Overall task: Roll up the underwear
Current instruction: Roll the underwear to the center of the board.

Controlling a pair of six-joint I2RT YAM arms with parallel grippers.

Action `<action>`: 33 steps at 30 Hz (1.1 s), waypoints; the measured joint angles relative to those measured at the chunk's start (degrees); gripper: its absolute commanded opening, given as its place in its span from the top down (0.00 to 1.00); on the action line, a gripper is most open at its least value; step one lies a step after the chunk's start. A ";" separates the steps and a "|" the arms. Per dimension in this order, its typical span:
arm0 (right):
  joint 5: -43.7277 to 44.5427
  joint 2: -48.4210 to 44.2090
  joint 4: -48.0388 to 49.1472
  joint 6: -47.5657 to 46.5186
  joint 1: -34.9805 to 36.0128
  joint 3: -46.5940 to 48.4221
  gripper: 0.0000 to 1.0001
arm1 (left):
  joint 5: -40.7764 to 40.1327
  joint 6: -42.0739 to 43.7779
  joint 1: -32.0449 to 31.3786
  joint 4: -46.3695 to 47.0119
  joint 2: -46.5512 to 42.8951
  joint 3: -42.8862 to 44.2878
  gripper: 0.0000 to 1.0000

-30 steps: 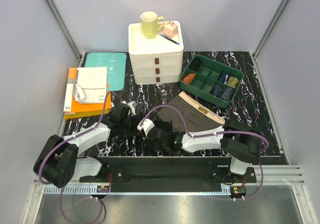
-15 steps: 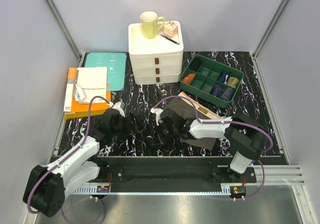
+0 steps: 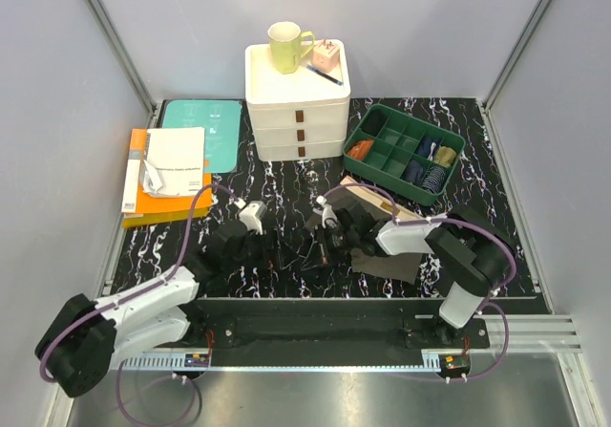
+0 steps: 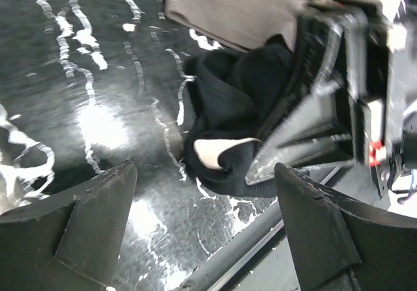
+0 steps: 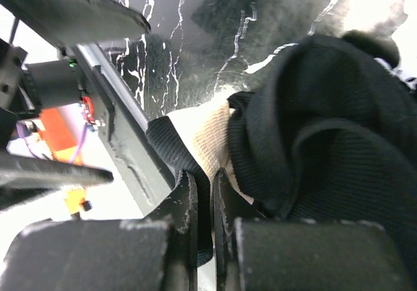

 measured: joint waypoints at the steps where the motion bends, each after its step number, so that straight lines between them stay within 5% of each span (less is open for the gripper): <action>1: -1.16 0.59 0.81 0.66 -0.74 -0.31 1.00 | 0.15 0.22 -0.74 2.29 0.76 -0.74 0.13; 8: -8.00 4.17 5.11 3.76 -4.76 -1.42 1.00 | 1.84 1.49 -2.91 14.91 6.47 -3.56 0.18; 14: -11.91 6.58 7.82 5.16 -6.84 -1.77 1.00 | 3.34 1.09 -4.11 24.65 15.04 -3.58 0.34; 20: -13.35 7.52 8.61 5.31 -7.69 -1.77 0.99 | 3.43 -0.37 -4.28 31.34 20.94 -3.69 0.69; 22: -13.38 7.52 8.59 5.29 -7.85 -1.77 0.94 | 3.43 -1.03 -4.33 33.68 22.12 -4.11 0.85; 24: -13.35 7.52 8.55 5.27 -8.02 -1.88 0.78 | 3.43 -1.62 -4.33 35.32 22.93 -4.50 1.00; 33: -8.24 2.16 1.46 2.45 -8.50 -1.99 0.41 | 3.19 -2.78 -4.48 32.74 28.65 -0.07 1.00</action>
